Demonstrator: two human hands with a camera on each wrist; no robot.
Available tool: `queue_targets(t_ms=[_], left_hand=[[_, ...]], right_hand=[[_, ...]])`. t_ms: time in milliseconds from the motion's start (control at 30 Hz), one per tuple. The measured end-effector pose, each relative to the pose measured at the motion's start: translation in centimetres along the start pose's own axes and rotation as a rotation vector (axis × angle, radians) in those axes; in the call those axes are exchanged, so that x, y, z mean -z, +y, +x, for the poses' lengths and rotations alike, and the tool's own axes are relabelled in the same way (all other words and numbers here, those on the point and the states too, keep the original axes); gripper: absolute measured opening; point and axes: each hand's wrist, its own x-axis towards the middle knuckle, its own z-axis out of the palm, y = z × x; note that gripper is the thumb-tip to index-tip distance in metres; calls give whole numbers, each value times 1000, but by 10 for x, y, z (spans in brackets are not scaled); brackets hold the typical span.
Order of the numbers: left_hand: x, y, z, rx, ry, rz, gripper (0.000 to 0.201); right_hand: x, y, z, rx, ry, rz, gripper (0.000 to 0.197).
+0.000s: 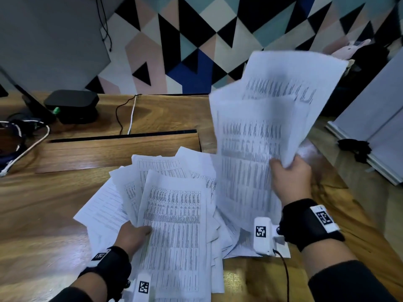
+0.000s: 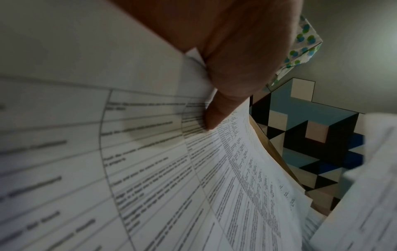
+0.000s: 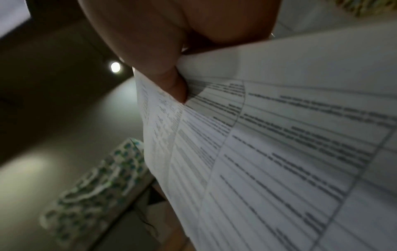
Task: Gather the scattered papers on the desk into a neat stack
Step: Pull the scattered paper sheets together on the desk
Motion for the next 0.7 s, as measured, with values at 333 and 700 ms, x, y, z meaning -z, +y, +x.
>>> queue_targets(t_ms=[333,700], left_hand=[[-3,6,-12,112,-133,-143,17],[-4,10,-9,216,-226,-184,43]], right_hand=[[-60,39,-37,-510,-494,288,18],[-91,96,-87,-417,-913,-441,38]])
